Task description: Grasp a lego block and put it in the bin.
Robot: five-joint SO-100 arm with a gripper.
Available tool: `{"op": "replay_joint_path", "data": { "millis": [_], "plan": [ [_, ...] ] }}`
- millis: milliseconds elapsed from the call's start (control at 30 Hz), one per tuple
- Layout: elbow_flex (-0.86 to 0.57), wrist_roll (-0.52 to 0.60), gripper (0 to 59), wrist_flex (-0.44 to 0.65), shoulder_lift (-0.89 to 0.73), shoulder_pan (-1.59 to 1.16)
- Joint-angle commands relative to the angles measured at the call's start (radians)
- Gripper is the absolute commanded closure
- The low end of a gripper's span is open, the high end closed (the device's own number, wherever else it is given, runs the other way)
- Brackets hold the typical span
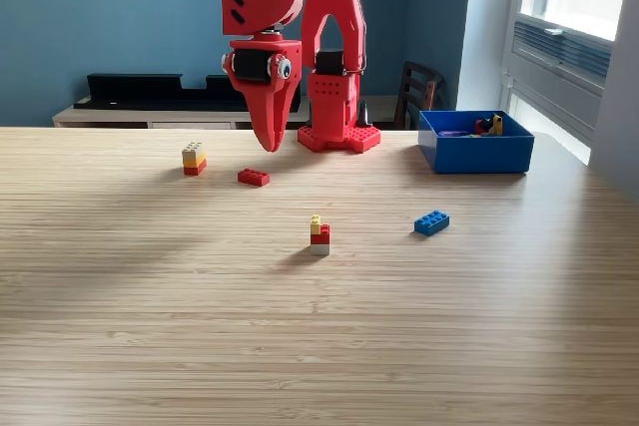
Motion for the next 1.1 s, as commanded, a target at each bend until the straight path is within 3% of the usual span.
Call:
{"op": "replay_joint_path", "data": {
  "millis": [33,533,767,1100],
  "plan": [
    [-0.015,-0.035,58.5,-0.035,0.064,-0.018],
    [-0.041,-0.074,58.1,-0.077,0.06,-0.089],
    [-0.064,-0.086,40.8,-0.084,0.055,-0.161],
    [-0.23,-0.112,37.1,-0.097,-0.161,-0.192]
  ]
}}
